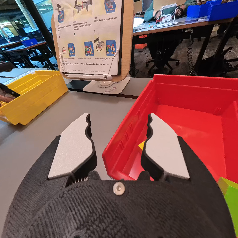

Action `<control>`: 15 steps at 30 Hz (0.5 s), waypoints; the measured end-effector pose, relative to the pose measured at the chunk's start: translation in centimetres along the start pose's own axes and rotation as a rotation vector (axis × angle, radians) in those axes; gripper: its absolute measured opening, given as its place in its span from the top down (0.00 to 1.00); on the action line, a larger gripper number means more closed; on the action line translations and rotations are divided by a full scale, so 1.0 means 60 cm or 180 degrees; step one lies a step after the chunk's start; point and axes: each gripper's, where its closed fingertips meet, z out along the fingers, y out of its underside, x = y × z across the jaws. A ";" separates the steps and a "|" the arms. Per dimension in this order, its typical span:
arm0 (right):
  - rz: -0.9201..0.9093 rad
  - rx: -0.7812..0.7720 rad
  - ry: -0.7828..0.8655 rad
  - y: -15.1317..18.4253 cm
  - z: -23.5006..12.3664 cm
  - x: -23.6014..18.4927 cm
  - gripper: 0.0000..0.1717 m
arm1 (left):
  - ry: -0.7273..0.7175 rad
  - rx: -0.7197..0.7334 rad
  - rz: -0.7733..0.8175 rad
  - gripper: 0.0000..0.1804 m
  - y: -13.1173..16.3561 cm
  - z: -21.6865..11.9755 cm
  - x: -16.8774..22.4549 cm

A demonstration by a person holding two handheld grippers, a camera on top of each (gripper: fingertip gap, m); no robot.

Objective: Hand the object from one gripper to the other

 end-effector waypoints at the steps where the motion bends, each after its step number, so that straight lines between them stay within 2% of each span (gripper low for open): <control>1: -0.0034 0.0000 0.0036 -0.001 -0.001 0.000 0.50 | -0.0028 0.0037 0.0097 0.83 0.001 -0.002 -0.002; 5: -0.0211 -0.0044 0.0230 -0.004 -0.003 0.001 0.47 | -0.0036 0.0439 0.0156 0.83 -0.005 -0.037 -0.012; 9: -0.0385 -0.0065 0.0282 -0.010 -0.003 -0.012 0.46 | 0.0183 0.1070 0.0056 0.83 -0.018 -0.118 -0.004; 12: -0.0397 -0.0029 0.0179 -0.016 -0.001 -0.033 0.46 | 0.0534 0.1641 0.0144 0.83 -0.025 -0.194 0.032; 15: -0.0431 -0.0033 0.0016 -0.017 0.004 -0.062 0.45 | 0.1107 0.2149 0.0414 0.83 -0.021 -0.258 0.104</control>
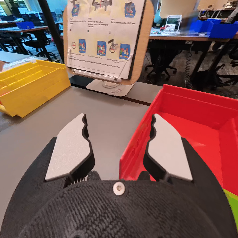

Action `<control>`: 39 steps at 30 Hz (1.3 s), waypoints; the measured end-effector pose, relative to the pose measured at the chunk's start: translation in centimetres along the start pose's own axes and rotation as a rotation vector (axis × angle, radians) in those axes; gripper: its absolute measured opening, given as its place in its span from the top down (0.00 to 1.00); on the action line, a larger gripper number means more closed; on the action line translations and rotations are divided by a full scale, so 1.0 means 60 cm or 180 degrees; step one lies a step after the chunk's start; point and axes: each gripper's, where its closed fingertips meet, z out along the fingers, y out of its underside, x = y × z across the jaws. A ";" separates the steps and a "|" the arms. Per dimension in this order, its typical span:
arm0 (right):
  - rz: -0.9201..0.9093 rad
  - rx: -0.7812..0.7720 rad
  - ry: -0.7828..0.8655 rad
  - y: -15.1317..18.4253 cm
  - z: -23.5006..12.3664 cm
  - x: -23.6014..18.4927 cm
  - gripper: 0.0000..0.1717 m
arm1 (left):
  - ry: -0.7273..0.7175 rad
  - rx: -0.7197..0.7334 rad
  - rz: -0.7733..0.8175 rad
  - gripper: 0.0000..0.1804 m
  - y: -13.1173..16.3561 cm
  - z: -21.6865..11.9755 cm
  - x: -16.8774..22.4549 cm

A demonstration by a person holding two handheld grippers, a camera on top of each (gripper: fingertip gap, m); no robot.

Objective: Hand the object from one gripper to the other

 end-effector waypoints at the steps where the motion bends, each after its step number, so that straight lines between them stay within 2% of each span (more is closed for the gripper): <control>1: -0.0033 -0.0022 -0.0035 0.000 0.002 -0.009 0.45 | 0.0239 0.0127 0.0090 0.83 -0.005 -0.004 0.033; 5: -0.0123 -0.0006 -0.0383 -0.008 0.008 -0.063 0.43 | 0.1114 0.0571 0.0424 0.83 -0.005 -0.012 0.163; 10: 0.0061 0.0175 -0.1082 -0.025 0.007 -0.149 0.40 | 0.1857 0.0813 0.0620 0.83 0.024 0.001 0.289; 12: 0.0117 0.0294 -0.1549 -0.036 -0.003 -0.196 0.42 | 0.2058 0.0827 0.0740 0.83 0.039 0.009 0.334; 15: 0.0501 0.0523 -0.2301 -0.058 -0.026 -0.257 0.44 | 0.2316 0.0900 0.0875 0.83 0.048 0.012 0.395; 17: 0.0747 0.0635 -0.2771 -0.069 -0.044 -0.285 0.50 | 0.2428 0.0974 0.0936 0.83 0.047 0.010 0.424; 21: 0.0793 0.0824 -0.3331 -0.083 -0.076 -0.314 0.63 | 0.2626 0.1020 0.0985 0.83 0.053 0.007 0.458; 24: 0.0632 0.0963 -0.3405 -0.087 -0.087 -0.320 0.65 | 0.2767 0.1076 0.0953 0.83 0.057 0.001 0.470; 31: 0.0484 0.0892 -0.3616 -0.075 -0.094 -0.342 0.66 | 0.3078 0.1265 0.0882 0.83 0.061 -0.019 0.485; 33: 0.0419 0.0875 -0.3657 -0.071 -0.095 -0.351 0.71 | 0.3131 0.1259 0.0923 0.83 0.065 -0.021 0.491; 34: 0.0361 0.0885 -0.3681 -0.070 -0.098 -0.356 0.77 | 0.3149 0.1238 0.0961 0.83 0.068 -0.021 0.494; 37: 0.0180 0.0907 -0.3614 -0.067 -0.100 -0.356 0.79 | 0.3126 0.1192 0.1009 0.83 0.073 -0.021 0.496; 39: 0.0028 0.0878 -0.3456 -0.064 -0.094 -0.350 0.79 | 0.2935 0.1177 0.1037 0.84 0.074 -0.011 0.491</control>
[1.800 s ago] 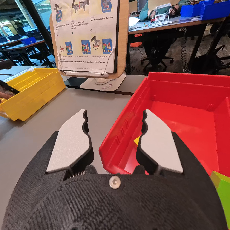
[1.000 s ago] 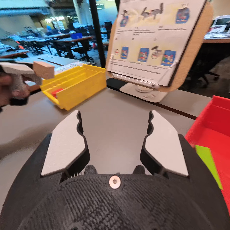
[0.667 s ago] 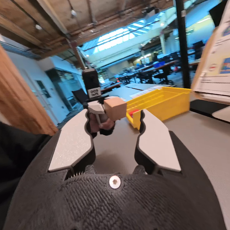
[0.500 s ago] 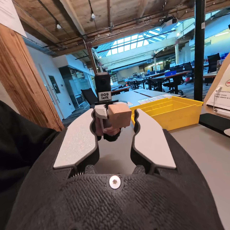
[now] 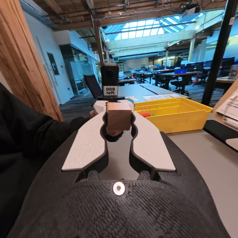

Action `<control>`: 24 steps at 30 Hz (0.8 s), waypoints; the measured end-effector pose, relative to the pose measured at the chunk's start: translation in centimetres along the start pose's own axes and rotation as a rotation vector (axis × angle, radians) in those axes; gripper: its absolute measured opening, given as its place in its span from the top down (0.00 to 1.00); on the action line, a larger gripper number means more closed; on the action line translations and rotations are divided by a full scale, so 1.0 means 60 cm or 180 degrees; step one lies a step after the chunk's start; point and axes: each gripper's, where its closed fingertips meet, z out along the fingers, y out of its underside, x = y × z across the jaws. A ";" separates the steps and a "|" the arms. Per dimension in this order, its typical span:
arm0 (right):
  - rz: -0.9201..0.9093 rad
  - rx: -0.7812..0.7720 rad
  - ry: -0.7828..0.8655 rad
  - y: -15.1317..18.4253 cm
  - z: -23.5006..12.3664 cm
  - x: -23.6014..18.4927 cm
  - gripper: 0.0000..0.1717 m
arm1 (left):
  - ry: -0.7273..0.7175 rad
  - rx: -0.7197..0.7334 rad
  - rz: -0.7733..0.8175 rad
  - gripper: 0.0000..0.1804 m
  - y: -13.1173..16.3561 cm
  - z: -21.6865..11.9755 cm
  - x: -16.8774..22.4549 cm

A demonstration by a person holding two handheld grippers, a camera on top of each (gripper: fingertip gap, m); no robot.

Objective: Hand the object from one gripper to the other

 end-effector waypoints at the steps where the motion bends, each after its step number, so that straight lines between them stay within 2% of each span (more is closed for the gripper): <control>1: -0.0081 -0.0050 0.0106 0.002 -0.003 0.007 0.79 | -0.0126 -0.0019 0.0037 0.81 0.001 0.000 -0.007; 3: -0.0140 -0.0123 0.0378 0.003 -0.018 0.031 0.79 | -0.0367 -0.0017 0.0074 0.73 -0.001 -0.002 -0.020; 6: -0.0060 -0.0151 0.1096 -0.006 -0.079 0.095 0.80 | -0.0551 -0.0133 0.0104 0.74 0.003 -0.008 -0.028; 8: 0.0054 -0.0308 0.1841 0.002 -0.155 0.154 0.80 | -0.0718 -0.0276 0.0106 0.76 0.013 -0.016 -0.037; 11: 0.0211 -0.0915 0.3193 0.043 -0.319 0.230 0.80 | -0.0854 -0.0448 0.0102 0.77 0.028 -0.029 -0.043; 14: 0.0234 -0.1639 0.3977 0.083 -0.448 0.253 0.80 | -0.0934 -0.0513 0.0046 0.78 0.038 -0.041 -0.046; 18: 0.0280 -0.2192 0.4147 0.122 -0.497 0.258 0.80 | -0.1038 -0.0537 -0.0095 0.79 0.051 -0.053 -0.058; 20: 0.0276 -0.2483 0.4110 0.142 -0.500 0.258 0.80 | -0.1031 -0.0532 -0.0213 0.80 0.055 -0.056 -0.060; 24: 0.0484 -0.2672 0.3942 0.164 -0.486 0.250 0.80 | -0.1035 -0.0571 -0.0330 0.80 0.065 -0.065 -0.062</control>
